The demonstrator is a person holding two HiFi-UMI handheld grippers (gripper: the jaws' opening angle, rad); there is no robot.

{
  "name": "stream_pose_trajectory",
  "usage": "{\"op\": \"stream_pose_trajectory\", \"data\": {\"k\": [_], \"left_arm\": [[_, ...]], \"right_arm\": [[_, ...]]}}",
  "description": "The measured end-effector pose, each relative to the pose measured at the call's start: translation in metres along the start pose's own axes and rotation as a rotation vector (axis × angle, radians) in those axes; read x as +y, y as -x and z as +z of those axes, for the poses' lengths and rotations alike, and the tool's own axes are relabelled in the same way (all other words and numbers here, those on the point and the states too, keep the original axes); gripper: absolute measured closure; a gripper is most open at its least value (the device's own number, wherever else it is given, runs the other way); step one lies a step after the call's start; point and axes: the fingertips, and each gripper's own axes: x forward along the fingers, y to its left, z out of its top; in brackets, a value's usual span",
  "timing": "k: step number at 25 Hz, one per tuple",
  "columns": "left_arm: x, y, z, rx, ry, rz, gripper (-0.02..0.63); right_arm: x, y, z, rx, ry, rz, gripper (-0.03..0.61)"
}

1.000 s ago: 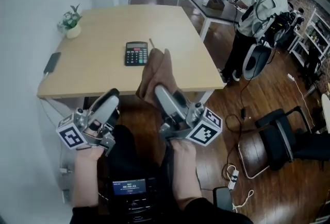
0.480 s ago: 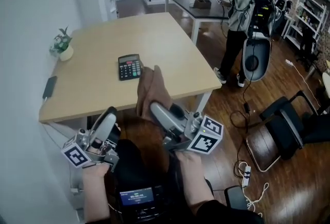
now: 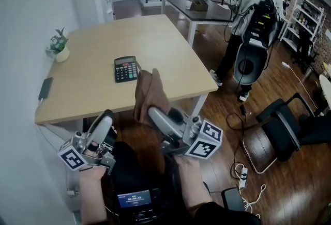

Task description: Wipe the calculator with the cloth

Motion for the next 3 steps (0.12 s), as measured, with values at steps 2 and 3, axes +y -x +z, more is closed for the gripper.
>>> {"op": "stream_pose_trajectory", "data": {"k": [2,3], "left_arm": [[-0.0001,0.0007,0.0013,-0.002,-0.001,0.001,0.477],[-0.0003,0.001,0.0018,-0.003,-0.001,0.001,0.477]], "right_arm": [[0.002,-0.0006,0.0008,0.001,0.009,0.002,0.526],[0.003,-0.0008,0.0012,0.002,0.012,0.003,0.526]]}}
